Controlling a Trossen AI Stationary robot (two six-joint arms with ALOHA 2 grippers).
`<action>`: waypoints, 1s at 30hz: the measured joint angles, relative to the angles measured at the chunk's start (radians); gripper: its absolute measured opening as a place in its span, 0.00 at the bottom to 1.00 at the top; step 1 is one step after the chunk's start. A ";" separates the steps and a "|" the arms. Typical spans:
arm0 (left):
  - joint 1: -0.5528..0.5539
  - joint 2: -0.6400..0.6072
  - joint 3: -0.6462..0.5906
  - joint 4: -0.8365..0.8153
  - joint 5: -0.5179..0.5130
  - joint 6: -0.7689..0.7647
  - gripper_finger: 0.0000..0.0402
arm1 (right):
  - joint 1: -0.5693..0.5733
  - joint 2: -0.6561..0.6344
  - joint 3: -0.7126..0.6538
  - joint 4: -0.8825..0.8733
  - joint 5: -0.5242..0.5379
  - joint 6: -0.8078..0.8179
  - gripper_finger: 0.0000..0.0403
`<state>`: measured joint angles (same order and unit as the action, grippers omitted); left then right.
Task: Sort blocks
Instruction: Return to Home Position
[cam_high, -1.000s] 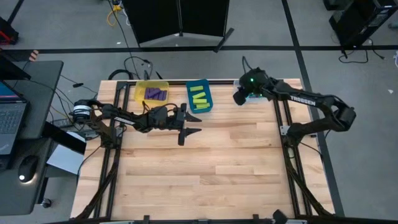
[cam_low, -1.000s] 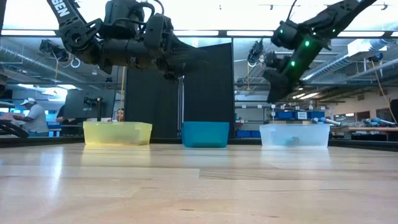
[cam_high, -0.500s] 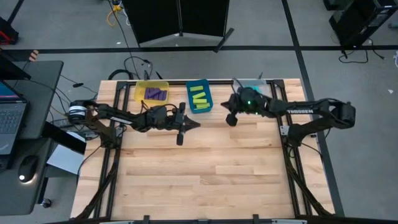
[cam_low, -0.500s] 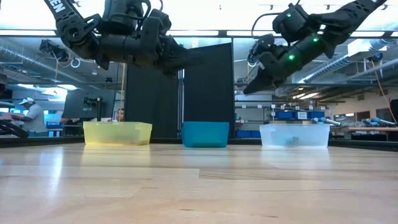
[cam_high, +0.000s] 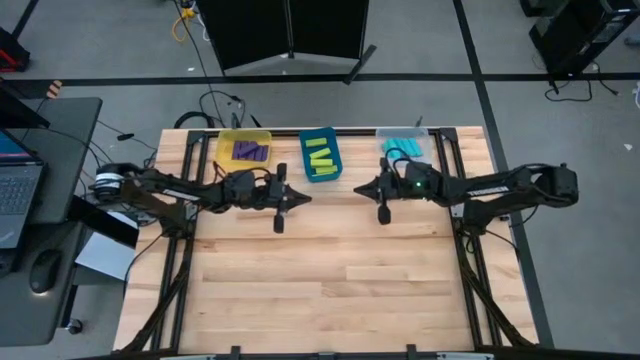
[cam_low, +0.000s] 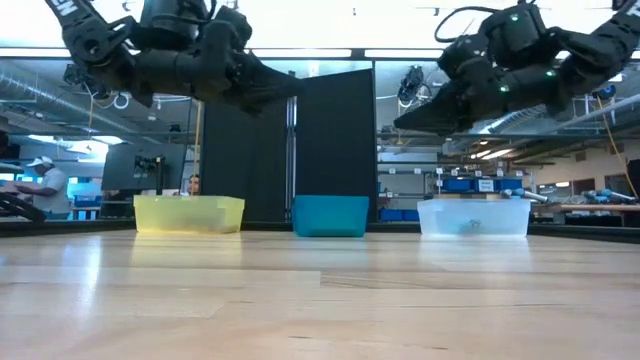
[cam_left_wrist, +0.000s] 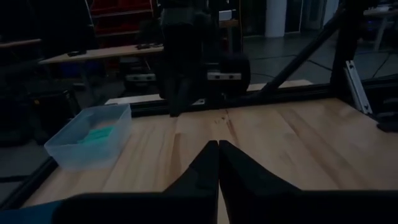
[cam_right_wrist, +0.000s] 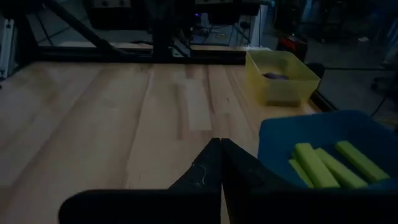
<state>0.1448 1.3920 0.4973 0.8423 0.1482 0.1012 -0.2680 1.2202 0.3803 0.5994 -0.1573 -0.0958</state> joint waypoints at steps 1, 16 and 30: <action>0.000 -0.015 -0.012 0.000 0.000 0.000 0.04 | 0.000 -0.019 -0.015 -0.003 0.000 0.003 0.03; 0.001 -0.276 -0.208 -0.003 -0.025 -0.026 0.04 | 0.005 -0.386 -0.239 -0.010 0.000 0.005 0.02; 0.000 -0.466 -0.355 -0.004 -0.024 -0.065 0.04 | 0.006 -0.636 -0.375 -0.040 -0.002 0.033 0.03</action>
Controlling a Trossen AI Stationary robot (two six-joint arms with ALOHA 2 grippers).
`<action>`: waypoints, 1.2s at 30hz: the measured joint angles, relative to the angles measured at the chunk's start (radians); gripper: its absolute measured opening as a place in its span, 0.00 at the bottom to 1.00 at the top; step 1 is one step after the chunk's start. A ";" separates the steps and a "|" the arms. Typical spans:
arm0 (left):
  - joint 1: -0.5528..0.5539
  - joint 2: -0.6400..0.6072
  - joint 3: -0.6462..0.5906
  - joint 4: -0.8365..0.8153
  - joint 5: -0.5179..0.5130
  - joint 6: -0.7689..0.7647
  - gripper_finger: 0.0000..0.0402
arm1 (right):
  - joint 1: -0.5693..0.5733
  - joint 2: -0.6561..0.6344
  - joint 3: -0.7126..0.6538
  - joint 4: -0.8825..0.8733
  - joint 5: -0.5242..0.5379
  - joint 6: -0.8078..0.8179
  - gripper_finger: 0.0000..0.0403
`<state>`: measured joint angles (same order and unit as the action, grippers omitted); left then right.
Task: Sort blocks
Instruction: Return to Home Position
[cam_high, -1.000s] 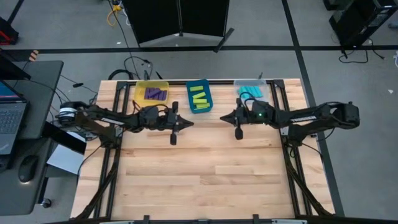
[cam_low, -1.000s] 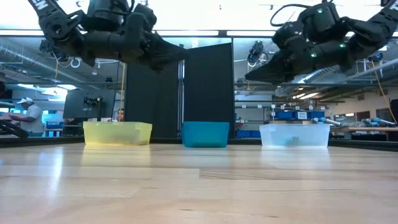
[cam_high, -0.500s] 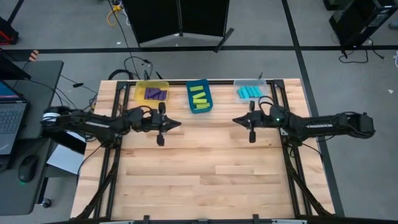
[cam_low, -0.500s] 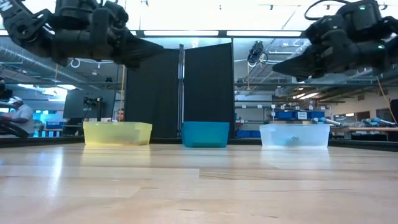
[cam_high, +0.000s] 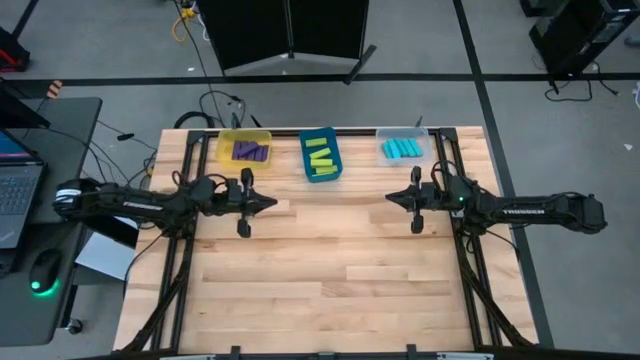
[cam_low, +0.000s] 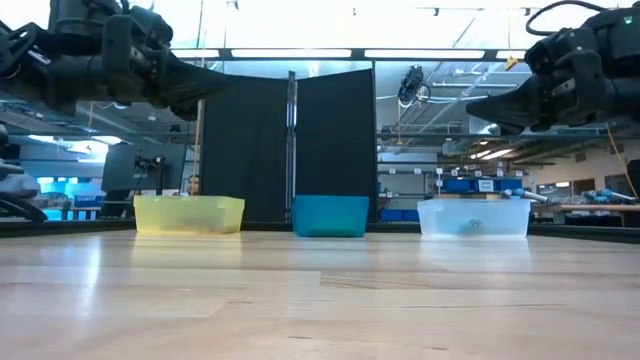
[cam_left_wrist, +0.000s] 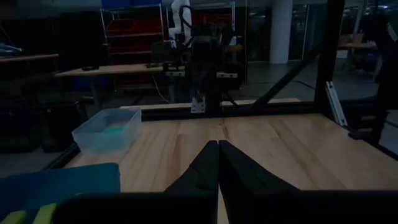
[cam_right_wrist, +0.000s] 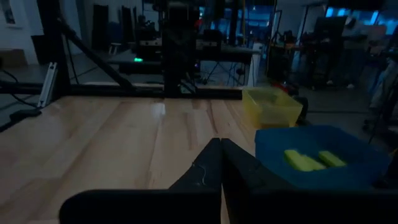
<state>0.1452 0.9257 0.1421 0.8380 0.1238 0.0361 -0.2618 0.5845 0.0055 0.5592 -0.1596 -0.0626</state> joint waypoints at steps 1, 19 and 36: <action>0.000 -0.013 -0.008 -0.002 0.000 -0.001 0.04 | 0.000 -0.015 0.000 -0.021 -0.003 0.007 0.03; 0.000 -0.339 -0.116 -0.215 0.001 -0.016 0.04 | -0.001 -0.291 0.000 -0.290 -0.022 0.007 0.02; 0.000 -0.843 -0.133 -0.660 -0.110 -0.009 0.04 | -0.010 -0.576 0.002 -0.531 0.059 0.026 0.02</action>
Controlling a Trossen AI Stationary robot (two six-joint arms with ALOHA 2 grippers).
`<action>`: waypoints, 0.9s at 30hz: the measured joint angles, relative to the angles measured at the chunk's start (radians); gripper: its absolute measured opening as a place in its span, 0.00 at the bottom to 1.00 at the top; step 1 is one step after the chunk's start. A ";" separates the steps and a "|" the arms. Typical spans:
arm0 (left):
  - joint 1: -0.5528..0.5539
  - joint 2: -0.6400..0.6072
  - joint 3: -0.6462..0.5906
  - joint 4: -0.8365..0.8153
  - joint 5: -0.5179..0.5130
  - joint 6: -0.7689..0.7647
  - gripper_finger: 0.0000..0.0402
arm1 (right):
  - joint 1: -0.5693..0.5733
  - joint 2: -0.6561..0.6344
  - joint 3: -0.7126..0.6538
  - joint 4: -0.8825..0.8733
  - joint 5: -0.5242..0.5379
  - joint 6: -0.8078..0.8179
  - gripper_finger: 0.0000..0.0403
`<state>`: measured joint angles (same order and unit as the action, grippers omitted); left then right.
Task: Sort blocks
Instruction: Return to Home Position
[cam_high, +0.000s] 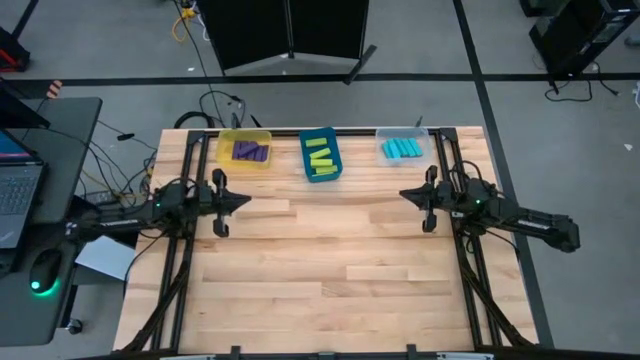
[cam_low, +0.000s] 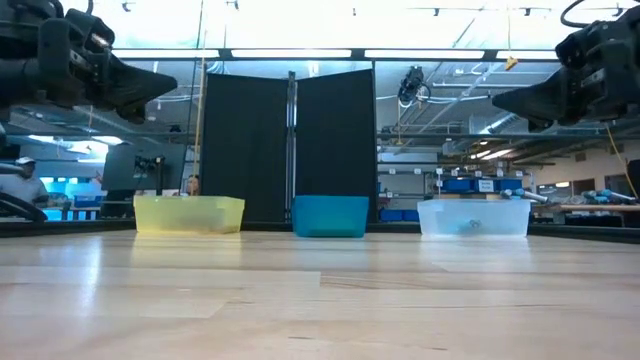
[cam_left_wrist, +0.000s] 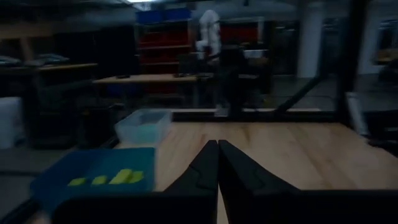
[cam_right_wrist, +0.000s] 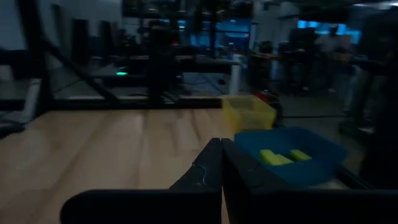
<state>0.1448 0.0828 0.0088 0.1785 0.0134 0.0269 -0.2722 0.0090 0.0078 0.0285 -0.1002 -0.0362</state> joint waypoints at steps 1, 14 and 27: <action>0.000 -0.032 0.000 -0.034 -0.023 0.000 0.04 | 0.001 -0.005 0.000 -0.005 0.022 0.007 0.02; 0.000 -0.080 0.000 -0.138 -0.163 0.007 0.04 | 0.001 0.010 -0.001 -0.009 0.134 -0.009 0.06; 0.000 -0.083 -0.001 -0.150 -0.188 -0.016 0.04 | 0.000 0.010 -0.001 0.016 0.281 -0.027 0.02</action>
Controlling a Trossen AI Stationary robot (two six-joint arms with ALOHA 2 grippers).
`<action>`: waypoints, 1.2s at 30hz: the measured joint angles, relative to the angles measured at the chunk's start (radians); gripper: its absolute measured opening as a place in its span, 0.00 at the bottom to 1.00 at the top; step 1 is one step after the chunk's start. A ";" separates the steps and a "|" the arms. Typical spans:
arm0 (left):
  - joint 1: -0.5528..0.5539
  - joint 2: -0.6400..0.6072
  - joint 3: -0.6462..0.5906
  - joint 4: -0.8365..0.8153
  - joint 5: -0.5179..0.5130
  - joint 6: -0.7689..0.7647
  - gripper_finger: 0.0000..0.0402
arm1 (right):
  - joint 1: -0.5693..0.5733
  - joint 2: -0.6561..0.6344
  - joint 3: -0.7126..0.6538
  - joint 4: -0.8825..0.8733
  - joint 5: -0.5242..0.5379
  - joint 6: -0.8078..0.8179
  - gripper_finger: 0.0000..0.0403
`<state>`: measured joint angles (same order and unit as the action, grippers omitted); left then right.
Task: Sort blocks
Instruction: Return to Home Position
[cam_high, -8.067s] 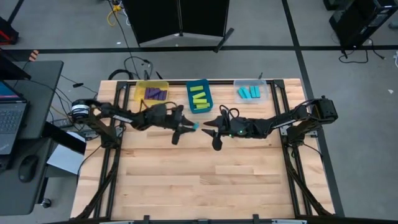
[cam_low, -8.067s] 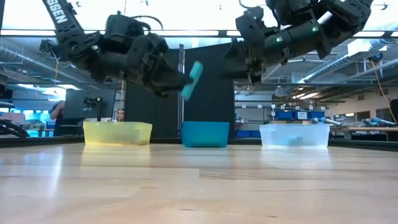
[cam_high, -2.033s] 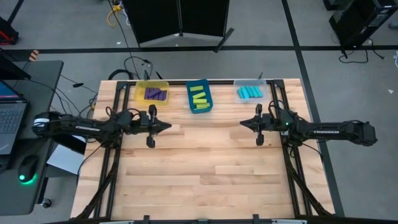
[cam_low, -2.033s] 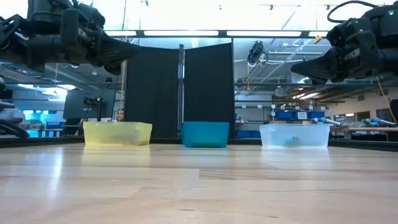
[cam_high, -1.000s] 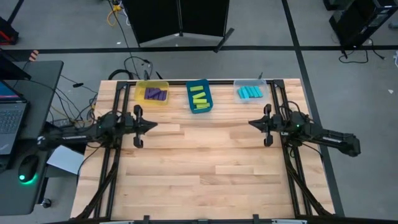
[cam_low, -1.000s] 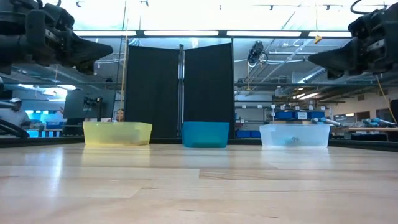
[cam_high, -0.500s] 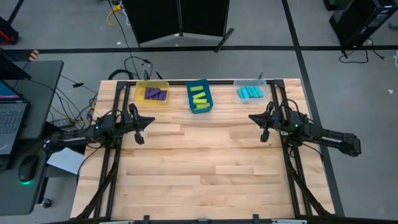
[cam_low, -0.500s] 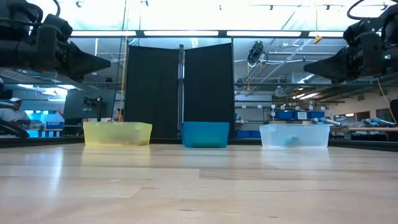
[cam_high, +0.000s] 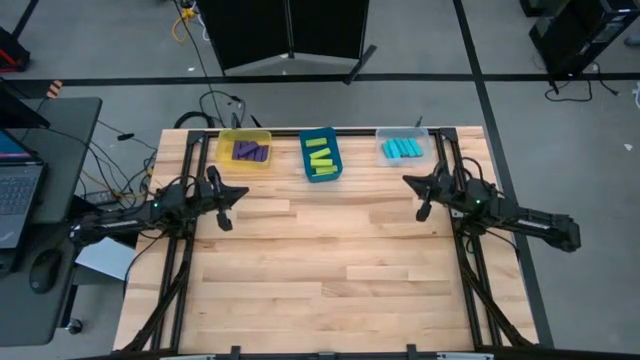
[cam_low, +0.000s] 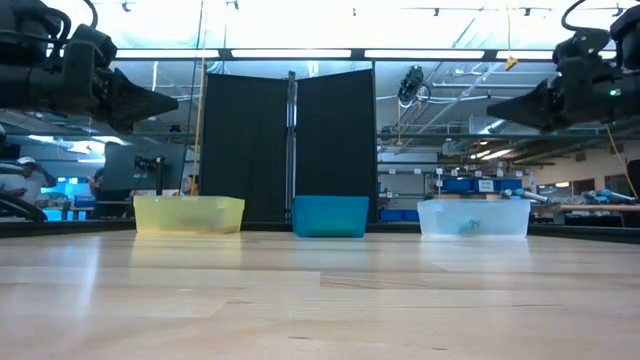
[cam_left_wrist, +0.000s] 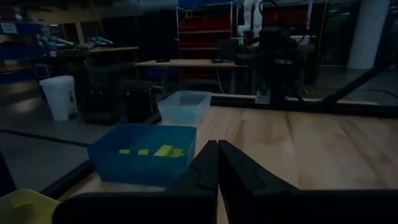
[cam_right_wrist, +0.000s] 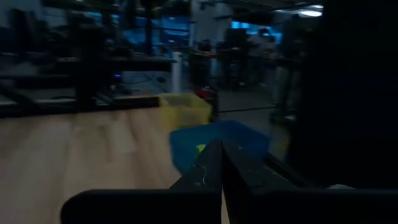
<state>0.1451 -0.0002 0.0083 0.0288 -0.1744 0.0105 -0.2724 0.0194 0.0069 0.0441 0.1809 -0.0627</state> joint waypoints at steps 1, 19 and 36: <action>0.000 0.000 0.000 0.000 0.000 0.001 0.04 | -0.004 0.003 0.000 0.002 0.016 -0.005 0.02; 0.000 0.005 0.000 0.029 -0.013 -0.015 0.04 | -0.019 0.014 0.000 0.005 0.032 -0.068 0.09; 0.000 0.005 0.000 0.098 -0.005 -0.015 0.04 | -0.019 0.014 -0.001 0.006 0.031 -0.071 0.09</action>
<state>0.1448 0.0051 0.0078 0.1265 -0.1799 -0.0048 -0.2913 0.0338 0.0063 0.0502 0.2123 -0.1336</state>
